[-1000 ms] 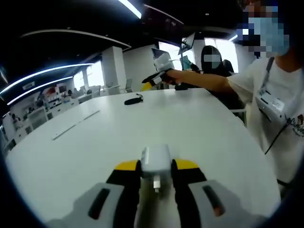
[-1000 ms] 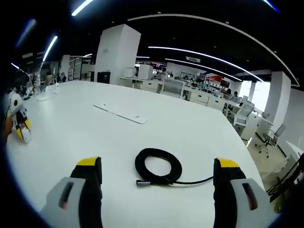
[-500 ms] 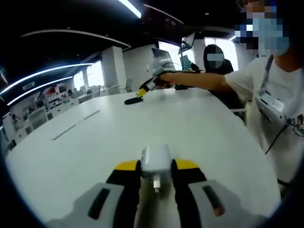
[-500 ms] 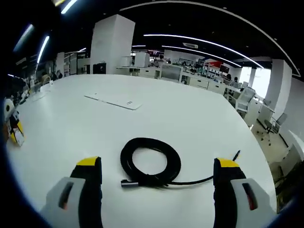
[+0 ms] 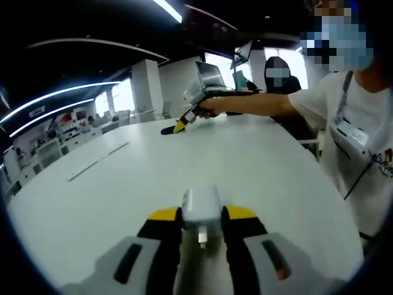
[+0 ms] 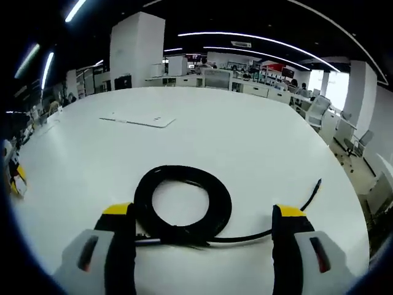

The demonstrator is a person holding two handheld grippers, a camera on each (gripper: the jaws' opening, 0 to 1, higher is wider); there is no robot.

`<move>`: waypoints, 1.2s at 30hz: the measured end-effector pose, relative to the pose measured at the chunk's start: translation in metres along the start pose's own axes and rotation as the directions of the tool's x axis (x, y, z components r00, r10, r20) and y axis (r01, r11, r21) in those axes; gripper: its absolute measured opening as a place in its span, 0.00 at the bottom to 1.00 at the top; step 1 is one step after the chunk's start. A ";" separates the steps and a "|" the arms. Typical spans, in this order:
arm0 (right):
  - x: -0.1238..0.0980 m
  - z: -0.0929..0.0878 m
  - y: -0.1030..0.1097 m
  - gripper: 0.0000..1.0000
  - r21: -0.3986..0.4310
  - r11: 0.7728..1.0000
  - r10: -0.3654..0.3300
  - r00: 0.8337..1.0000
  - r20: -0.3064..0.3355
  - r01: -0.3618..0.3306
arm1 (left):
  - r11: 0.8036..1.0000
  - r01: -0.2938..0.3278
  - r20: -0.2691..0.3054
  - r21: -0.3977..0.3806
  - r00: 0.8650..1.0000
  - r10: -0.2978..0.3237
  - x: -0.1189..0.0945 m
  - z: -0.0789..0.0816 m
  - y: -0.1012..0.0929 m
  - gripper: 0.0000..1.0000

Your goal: Plug the desk Type‑C cable into the charger adapter.

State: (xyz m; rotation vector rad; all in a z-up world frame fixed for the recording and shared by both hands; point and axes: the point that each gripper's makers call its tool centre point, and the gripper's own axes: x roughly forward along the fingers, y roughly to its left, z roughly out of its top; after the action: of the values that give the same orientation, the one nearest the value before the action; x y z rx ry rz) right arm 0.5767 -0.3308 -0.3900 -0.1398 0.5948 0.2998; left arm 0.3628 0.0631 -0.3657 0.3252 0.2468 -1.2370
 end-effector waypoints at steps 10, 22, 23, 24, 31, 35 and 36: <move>0.006 0.004 0.003 0.83 0.022 0.999 0.037 0.999 0.013 -0.037 | 1.000 -0.001 -0.003 0.003 1.000 0.001 0.000 0.000 0.000 0.26; 0.003 0.003 0.012 0.64 0.003 0.998 0.062 0.998 0.030 -0.062 | 1.000 -0.004 -0.010 0.009 1.000 0.004 0.000 -0.001 0.002 0.26; 0.004 0.003 0.012 0.64 0.004 0.998 0.061 0.998 0.030 -0.061 | 1.000 -0.004 -0.011 0.009 1.000 0.004 0.000 -0.001 0.001 0.26; 0.004 0.003 0.012 0.64 0.003 0.998 0.061 0.998 0.030 -0.061 | 1.000 -0.004 -0.011 0.009 1.000 0.004 0.000 -0.001 0.002 0.26; 0.002 0.001 0.014 0.63 0.003 0.998 0.062 0.997 0.038 -0.062 | 1.000 -0.004 -0.014 0.008 1.000 0.004 0.000 -0.002 0.001 0.26; 0.001 0.000 0.014 0.63 0.002 0.998 0.063 0.997 0.041 -0.063 | 1.000 -0.005 -0.015 0.011 1.000 0.005 0.000 -0.002 0.000 0.26; 0.000 0.000 0.016 0.63 0.002 0.998 0.063 0.997 0.041 -0.063 | 1.000 -0.005 -0.015 0.011 1.000 0.005 0.000 -0.002 0.000 0.26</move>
State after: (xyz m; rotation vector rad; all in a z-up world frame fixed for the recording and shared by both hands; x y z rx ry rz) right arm 0.5714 -0.3161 -0.3909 -0.1116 0.5598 0.3623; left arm 0.3626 0.0637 -0.3679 0.3445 0.2526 -1.2317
